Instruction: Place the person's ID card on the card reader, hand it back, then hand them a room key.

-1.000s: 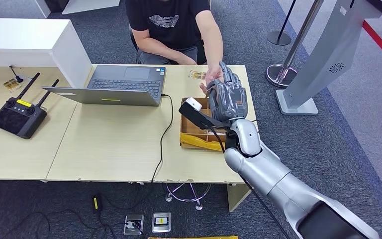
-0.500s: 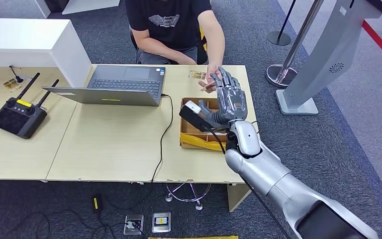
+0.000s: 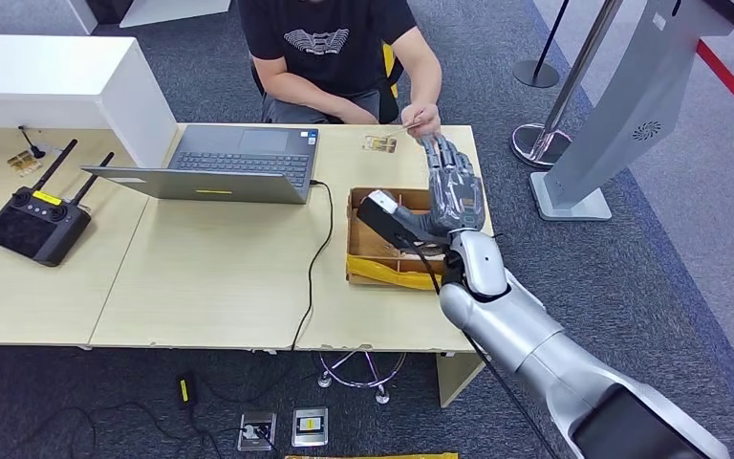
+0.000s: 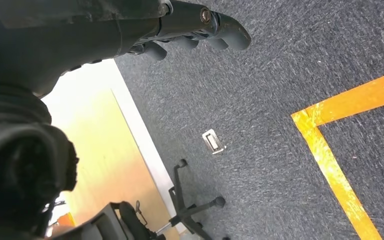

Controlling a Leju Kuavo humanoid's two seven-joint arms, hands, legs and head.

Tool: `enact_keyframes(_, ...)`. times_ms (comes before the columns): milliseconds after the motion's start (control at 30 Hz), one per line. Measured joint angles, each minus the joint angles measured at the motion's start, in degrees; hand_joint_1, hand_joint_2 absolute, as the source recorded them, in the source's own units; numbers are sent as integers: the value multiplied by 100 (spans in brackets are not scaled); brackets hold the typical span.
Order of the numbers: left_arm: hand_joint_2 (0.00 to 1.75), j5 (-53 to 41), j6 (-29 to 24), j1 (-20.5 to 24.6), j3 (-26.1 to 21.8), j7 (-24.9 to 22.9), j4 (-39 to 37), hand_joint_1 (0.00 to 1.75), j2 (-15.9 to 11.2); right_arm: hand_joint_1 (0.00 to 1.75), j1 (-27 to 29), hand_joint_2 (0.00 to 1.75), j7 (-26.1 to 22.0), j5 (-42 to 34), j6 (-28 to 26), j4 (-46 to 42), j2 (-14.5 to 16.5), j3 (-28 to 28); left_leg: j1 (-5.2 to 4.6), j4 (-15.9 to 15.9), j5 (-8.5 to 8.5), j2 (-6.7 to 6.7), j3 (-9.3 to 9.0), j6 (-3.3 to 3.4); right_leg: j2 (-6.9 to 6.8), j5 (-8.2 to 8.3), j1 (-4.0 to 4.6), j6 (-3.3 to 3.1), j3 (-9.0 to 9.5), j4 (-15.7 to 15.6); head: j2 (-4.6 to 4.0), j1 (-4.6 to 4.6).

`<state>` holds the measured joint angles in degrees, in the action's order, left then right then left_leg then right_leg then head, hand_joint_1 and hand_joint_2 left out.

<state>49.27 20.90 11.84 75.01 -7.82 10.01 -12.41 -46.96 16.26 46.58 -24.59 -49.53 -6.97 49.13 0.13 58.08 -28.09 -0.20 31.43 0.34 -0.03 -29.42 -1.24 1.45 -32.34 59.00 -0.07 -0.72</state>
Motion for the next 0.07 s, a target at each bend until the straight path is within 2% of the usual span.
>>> enact_keyframes(67, 0, 5, 0, -7, -1, 0, 0, 0, 1, 0, 7, 0, 33, -79, 14, 12, -102, -78, -1, 1, 0, 0, -1, 0, 0, 0, -1, 0, -1, -1, 0, 0)
